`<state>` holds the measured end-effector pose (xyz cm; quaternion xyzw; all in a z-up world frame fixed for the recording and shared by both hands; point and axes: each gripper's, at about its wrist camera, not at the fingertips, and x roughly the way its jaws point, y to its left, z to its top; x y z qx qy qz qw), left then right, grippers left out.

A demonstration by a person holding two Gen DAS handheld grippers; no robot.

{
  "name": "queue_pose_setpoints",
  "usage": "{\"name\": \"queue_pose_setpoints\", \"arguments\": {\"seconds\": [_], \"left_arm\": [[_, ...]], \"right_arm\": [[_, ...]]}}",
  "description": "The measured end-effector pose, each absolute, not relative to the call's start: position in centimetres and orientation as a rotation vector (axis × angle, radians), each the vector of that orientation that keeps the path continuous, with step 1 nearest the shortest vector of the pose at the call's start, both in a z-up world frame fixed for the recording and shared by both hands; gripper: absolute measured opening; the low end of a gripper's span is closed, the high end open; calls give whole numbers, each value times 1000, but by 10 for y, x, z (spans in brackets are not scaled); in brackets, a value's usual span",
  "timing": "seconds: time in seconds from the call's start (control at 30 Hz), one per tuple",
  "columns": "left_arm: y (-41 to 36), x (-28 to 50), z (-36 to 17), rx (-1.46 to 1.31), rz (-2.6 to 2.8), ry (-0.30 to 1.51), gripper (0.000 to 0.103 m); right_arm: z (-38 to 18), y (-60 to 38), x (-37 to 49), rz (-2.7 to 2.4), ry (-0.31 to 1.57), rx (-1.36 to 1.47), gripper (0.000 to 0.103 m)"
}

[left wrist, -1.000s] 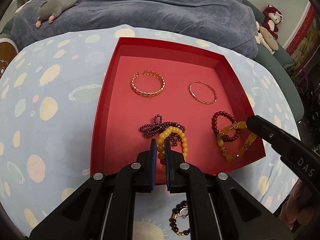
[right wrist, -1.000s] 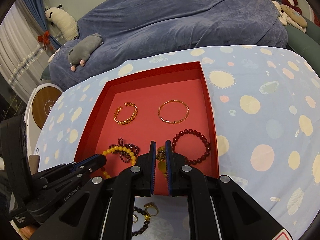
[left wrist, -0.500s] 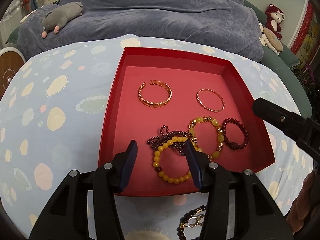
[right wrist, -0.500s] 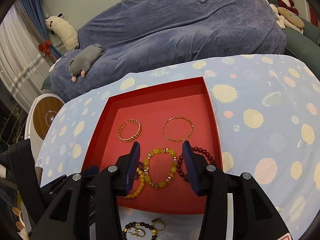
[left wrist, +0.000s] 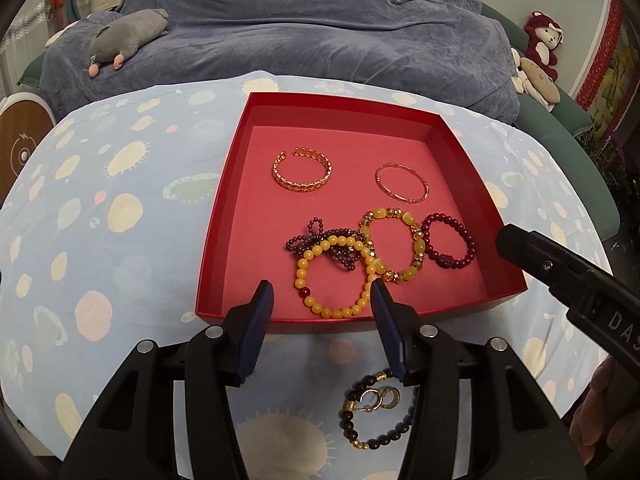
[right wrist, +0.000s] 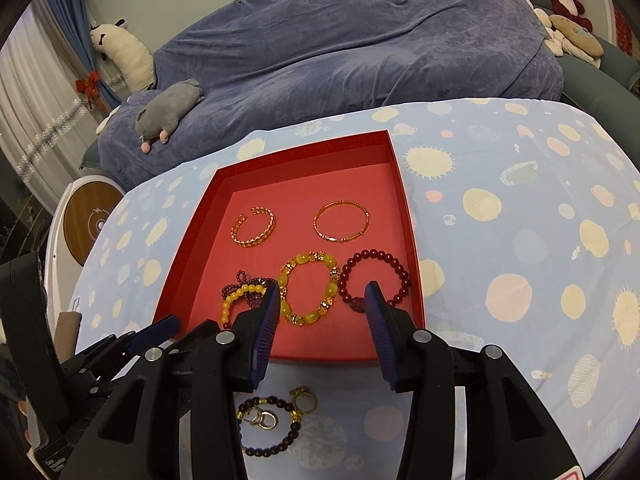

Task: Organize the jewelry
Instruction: 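Withdraw both tools from the box toward the black bead bracelet, then grasp the black bead charm bracelet with the left tool while the right tool grasps the gold ring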

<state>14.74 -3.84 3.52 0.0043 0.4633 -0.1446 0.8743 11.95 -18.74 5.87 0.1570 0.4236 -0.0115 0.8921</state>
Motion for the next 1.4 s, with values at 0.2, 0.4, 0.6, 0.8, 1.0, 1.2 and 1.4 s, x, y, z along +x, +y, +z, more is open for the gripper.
{"name": "queue_pose_setpoints", "arguments": {"seconds": [0.2, 0.4, 0.6, 0.8, 1.0, 1.2, 1.4], "left_arm": [[-30, 131, 42, 6, -287, 947, 53], [-18, 115, 43, -4, -262, 946, 53], [-11, 94, 39, -2, -266, 955, 53], [-15, 75, 26, 1, -292, 993, 53], [-23, 65, 12, 23, -314, 1020, 53], [-34, 68, -4, 46, -325, 1047, 48], [-40, 69, -14, 71, -332, 1059, 38]], "right_arm": [[55, -182, 99, -23, 892, 296, 44], [46, -175, 79, -18, 924, 286, 44], [37, -166, 59, -9, 952, 275, 44], [31, -163, 44, -7, 967, 267, 44], [29, -166, 34, -17, 974, 273, 44], [26, -170, 30, -28, 981, 279, 44], [24, -171, 30, -31, 987, 279, 44]]}}
